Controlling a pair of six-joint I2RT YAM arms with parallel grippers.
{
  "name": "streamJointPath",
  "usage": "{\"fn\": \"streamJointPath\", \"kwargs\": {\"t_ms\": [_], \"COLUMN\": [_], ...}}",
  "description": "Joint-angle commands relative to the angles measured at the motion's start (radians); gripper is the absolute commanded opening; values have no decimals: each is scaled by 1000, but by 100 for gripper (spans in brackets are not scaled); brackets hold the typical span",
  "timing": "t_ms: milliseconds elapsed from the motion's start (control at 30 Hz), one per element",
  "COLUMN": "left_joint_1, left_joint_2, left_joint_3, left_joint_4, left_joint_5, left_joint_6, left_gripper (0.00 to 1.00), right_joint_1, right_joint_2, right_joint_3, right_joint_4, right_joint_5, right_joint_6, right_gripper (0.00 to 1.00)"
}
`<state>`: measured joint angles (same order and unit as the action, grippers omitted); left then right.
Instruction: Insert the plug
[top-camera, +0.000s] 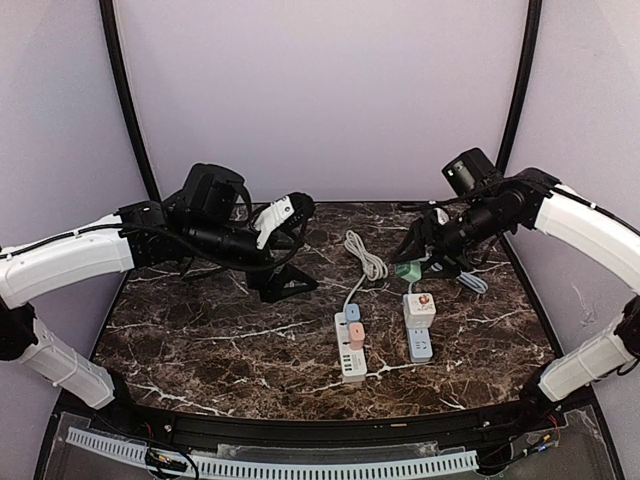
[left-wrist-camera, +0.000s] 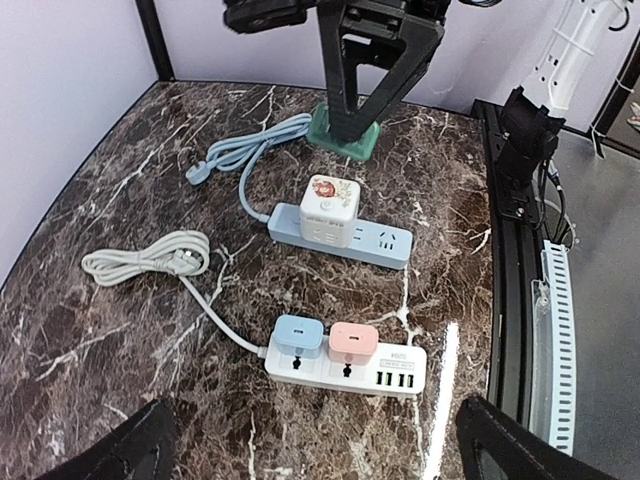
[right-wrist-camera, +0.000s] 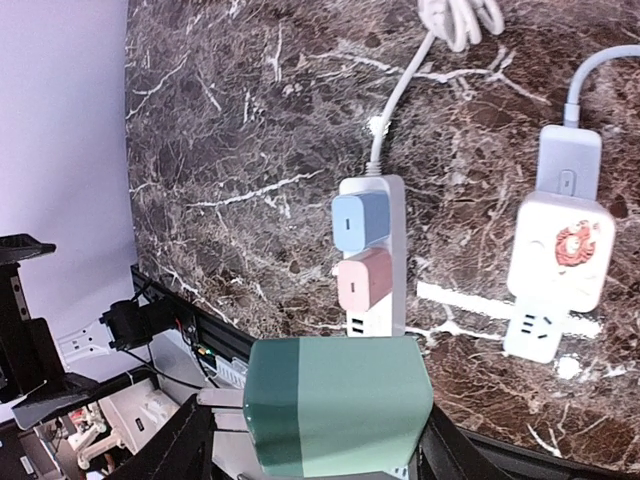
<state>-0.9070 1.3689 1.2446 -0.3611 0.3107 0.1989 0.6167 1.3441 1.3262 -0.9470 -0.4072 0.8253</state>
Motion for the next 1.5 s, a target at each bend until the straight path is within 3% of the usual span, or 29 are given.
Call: {"fn": "streamJointPath", "kwargs": {"t_ms": [0,267,467,767,933,1267,1400,1467], "left_joint_1": [2,2,1,0,1,-4,-11,-14], "left_joint_2": [17,83,120,118,112,96,100,105], "left_joint_3": [26,78,98,76,68,50,56,62], "left_joint_4": [73,80,93,124,135,153,155,156], "left_joint_5": [83,131,133,116,112,114,121,122], "left_joint_6": [155,236,190,171,161,154,149,148], "left_gripper": [100,100,86,79,67,59,46,33], "right_joint_1": [73,207,266,301,306,305,306,307], "right_joint_2": [55,162,212,262,261,248,247,247], "right_joint_3": [67,199,262,310,311,313,313,314], "right_joint_4": [53,95,119,122,124,123,122,123], "right_joint_5": [-41,-34,-26,-36,-37,-47,-51,-54], "right_joint_6": [57,134,168,176,184,199,201,202], "right_gripper": [41,40,40,39,39,39,39,39]}}
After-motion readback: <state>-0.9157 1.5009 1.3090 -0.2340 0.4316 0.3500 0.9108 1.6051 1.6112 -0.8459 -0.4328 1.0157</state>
